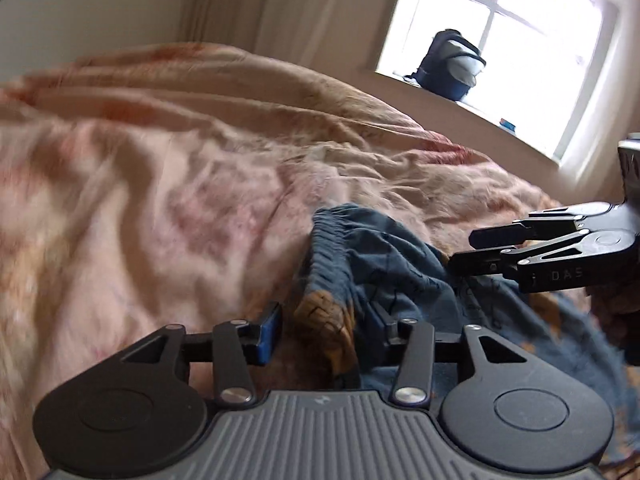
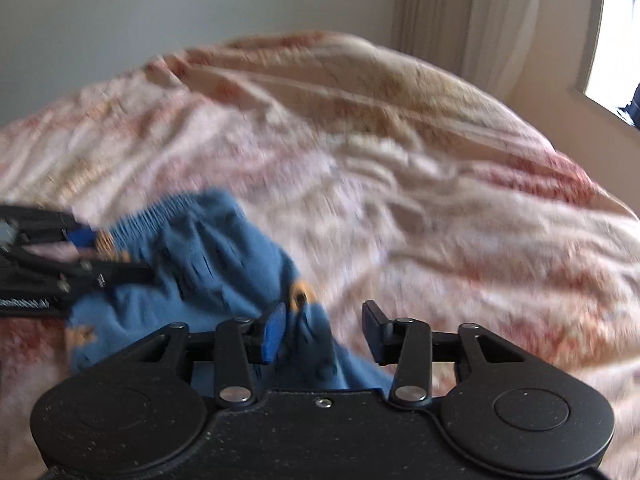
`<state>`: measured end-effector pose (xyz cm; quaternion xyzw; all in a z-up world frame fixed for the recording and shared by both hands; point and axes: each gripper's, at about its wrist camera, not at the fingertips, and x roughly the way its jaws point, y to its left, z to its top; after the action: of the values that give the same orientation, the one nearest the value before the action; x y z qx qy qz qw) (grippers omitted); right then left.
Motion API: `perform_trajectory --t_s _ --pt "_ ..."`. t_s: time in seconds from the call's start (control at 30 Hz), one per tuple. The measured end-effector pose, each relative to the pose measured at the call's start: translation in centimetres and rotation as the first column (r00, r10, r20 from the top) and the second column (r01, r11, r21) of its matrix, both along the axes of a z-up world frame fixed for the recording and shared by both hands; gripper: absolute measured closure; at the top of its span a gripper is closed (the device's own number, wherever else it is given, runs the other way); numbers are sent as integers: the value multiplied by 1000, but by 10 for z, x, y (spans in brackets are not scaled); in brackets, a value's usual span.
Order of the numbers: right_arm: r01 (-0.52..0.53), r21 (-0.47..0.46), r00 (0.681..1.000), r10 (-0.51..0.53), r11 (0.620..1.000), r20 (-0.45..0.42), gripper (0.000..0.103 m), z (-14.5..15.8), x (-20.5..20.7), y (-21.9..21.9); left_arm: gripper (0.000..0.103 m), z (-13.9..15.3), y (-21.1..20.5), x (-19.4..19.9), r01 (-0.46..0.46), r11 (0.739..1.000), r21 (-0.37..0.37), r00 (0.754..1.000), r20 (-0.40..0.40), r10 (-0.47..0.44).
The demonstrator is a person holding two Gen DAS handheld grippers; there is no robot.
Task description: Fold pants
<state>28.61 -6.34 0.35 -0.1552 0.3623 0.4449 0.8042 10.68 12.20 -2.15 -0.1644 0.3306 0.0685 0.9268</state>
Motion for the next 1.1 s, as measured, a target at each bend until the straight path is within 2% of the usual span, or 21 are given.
perform_trajectory --t_s 0.07,0.17,0.27,0.3,0.37,0.4,0.43,0.5,0.57,0.6,0.7,0.73,0.83,0.9,1.0,1.07,1.1 --pt "-34 22 999 34 999 -2 46 4 5 7 55 1 6 -6 -17 1000 -20 1000 7 17" --pt "-71 45 997 73 996 -29 46 4 10 21 77 -2 13 -7 15 997 -80 999 35 -12" --pt "-114 33 991 116 993 -65 48 -3 8 38 82 -3 13 -7 9 995 -102 998 65 -3" --pt "-122 18 990 123 992 -69 53 -6 6 43 83 -2 11 -8 8 996 -87 998 70 -1" --pt "-119 -41 992 117 992 -45 91 -10 2 52 84 3 7 -12 14 998 -55 995 97 -8" --pt "-120 -49 992 119 992 -32 93 -8 -1 52 84 6 2 -13 28 999 -22 992 125 -25" --pt "-119 -46 993 118 992 -20 97 -6 -3 51 84 9 -2 -15 43 999 21 988 150 -45" --pt "-104 -33 995 104 994 4 99 1 -5 47 80 11 -13 -15 74 991 109 977 190 -94" --pt "-81 -24 997 81 996 19 99 5 -4 42 61 7 -21 -9 67 982 176 981 166 -96" --pt "-69 -25 997 70 997 19 99 6 -3 41 51 3 -21 -7 48 982 182 986 149 -76" --pt "-57 -44 998 58 997 10 99 1 1 44 48 -7 -11 2 22 993 115 994 105 -34" --pt "-57 -51 998 58 997 11 99 -1 2 46 42 -9 -6 6 20 997 75 996 88 -26" --pt "-57 -83 998 59 995 15 98 -9 6 52 35 -17 14 8 28 998 -62 995 102 -21" --pt "-48 -94 998 50 994 25 96 -13 10 52 30 -21 24 10 58 988 -143 992 118 -41" --pt "-7 -67 1000 6 998 -7 90 -15 19 44 31 -28 39 15 81 960 -268 991 129 -47" --pt "1 -43 1000 -2 999 -20 87 -15 20 39 47 -30 46 18 90 945 -315 990 132 -51" --pt "10 -36 1000 -11 999 -21 84 -13 19 36 68 -31 48 20 96 938 -334 991 124 -57"
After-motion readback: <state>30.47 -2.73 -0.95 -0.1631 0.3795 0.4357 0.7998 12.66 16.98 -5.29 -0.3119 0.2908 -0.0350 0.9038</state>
